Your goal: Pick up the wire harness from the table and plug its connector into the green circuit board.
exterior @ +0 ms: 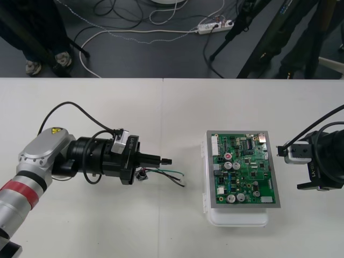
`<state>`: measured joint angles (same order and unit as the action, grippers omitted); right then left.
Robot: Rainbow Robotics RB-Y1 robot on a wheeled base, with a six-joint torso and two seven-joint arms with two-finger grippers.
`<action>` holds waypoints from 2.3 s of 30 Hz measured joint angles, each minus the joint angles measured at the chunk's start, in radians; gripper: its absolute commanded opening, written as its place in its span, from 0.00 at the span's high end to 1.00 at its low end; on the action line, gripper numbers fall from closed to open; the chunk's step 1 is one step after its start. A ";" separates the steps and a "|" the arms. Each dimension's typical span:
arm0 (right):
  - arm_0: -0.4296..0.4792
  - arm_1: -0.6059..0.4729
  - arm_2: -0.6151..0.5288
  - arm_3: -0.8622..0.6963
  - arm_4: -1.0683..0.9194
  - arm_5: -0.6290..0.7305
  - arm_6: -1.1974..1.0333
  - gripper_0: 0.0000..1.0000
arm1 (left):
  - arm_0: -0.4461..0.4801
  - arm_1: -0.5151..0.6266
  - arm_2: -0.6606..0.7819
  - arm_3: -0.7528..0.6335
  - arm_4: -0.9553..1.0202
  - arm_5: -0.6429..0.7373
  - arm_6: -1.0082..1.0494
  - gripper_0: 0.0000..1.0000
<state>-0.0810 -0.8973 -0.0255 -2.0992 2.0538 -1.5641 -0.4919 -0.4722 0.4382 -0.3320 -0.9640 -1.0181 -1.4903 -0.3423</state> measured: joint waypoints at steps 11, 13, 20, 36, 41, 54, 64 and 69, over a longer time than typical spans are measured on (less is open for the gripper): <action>0.000 0.000 0.058 0.000 0.054 0.000 0.000 0.00 | -0.001 -0.068 0.000 0.002 -0.016 0.000 -0.053 1.00; -0.001 0.000 0.074 -0.001 0.078 0.000 0.000 0.00 | -0.001 -0.079 0.000 0.002 -0.018 0.000 -0.054 1.00; -0.012 0.004 0.138 -0.004 0.148 0.000 0.000 0.00 | -0.001 -0.108 0.000 0.002 -0.045 0.000 -0.078 1.00; -0.049 0.014 0.213 -0.004 0.224 0.002 0.000 0.00 | -0.001 -0.159 0.000 0.002 -0.086 0.005 -0.120 1.00; -0.059 0.018 0.236 -0.005 0.257 0.003 0.000 0.00 | -0.001 -0.166 0.000 0.002 -0.096 0.023 -0.151 1.00; -0.063 0.089 0.243 -0.005 0.306 0.003 -0.006 0.00 | -0.001 -0.174 0.000 0.003 -0.106 0.070 -0.156 1.00; -0.064 0.096 0.249 -0.005 0.307 0.003 -0.006 0.00 | -0.001 -0.185 -0.001 0.003 -0.107 0.091 -0.156 1.00; -0.064 0.096 0.250 -0.005 0.305 0.003 -0.006 0.00 | -0.001 -0.190 -0.011 0.003 -0.107 0.092 -0.156 1.00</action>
<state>-0.1452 -0.8014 0.2243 -2.1045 2.3586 -1.5612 -0.4981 -0.4730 0.2485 -0.3429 -0.9614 -1.1253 -1.3988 -0.4984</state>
